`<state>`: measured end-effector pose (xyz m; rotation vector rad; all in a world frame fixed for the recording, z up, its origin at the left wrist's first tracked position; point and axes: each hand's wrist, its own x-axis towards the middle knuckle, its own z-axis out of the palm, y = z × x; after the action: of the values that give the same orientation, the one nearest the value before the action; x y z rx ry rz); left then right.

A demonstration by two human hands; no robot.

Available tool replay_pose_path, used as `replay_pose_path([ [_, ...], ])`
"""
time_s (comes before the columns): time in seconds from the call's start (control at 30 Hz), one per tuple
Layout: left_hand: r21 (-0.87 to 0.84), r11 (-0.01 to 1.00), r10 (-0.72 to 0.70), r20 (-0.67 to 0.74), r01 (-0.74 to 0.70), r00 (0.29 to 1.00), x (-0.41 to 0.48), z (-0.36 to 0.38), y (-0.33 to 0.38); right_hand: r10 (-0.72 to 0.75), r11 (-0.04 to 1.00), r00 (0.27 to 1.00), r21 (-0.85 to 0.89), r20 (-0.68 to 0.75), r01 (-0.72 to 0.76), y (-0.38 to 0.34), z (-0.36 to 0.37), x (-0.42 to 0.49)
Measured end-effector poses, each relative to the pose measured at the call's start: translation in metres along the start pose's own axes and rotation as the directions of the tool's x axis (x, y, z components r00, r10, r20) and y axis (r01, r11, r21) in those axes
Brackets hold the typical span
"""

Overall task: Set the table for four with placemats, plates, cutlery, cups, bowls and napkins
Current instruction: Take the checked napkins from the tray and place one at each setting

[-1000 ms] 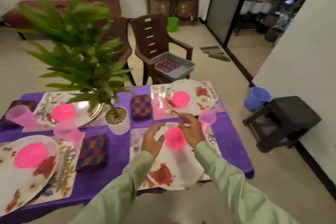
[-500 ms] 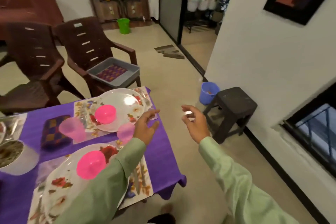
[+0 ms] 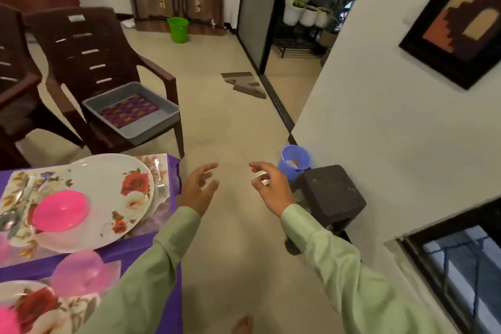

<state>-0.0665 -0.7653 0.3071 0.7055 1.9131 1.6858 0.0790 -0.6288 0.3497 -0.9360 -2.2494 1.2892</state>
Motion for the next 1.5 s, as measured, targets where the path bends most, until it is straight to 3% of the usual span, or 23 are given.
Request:
replay_pose_path([
  [0.27,0.031,0.999,-0.031,-0.085,0.034,0.996,0.094,0.017,0.022,-0.033,0.999,0.996,-0.006,0.087,0.033,0.002,-0.011,0.13],
  [0.6,0.046,0.986,-0.131,-0.377,0.159,0.917,0.25,-0.027,0.011,-0.136,0.99,0.949,0.057,0.283,0.125,-0.018,0.047,0.348],
  [0.8,0.04,0.968,-0.192,-0.511,0.246,0.838,0.354,-0.076,0.016,-0.211,0.977,0.885,0.069,0.414,0.2,-0.059,0.113,0.469],
  [1.1,0.028,0.945,-0.239,-0.617,0.325,0.749,0.484,-0.154,-0.009,-0.177,0.976,0.786,0.0,0.592,0.219,-0.086,0.222,0.611],
  [1.33,-0.026,0.916,-0.329,-0.621,0.4,0.712,0.602,-0.257,-0.076,-0.119,0.942,0.739,-0.159,0.663,0.295,-0.104,0.344,0.736],
  [1.5,-0.029,0.87,-0.403,-0.615,0.491,0.678,0.679,-0.315,-0.122,-0.068,0.853,0.656,-0.297,0.752,0.429,-0.093,0.446,0.819],
])
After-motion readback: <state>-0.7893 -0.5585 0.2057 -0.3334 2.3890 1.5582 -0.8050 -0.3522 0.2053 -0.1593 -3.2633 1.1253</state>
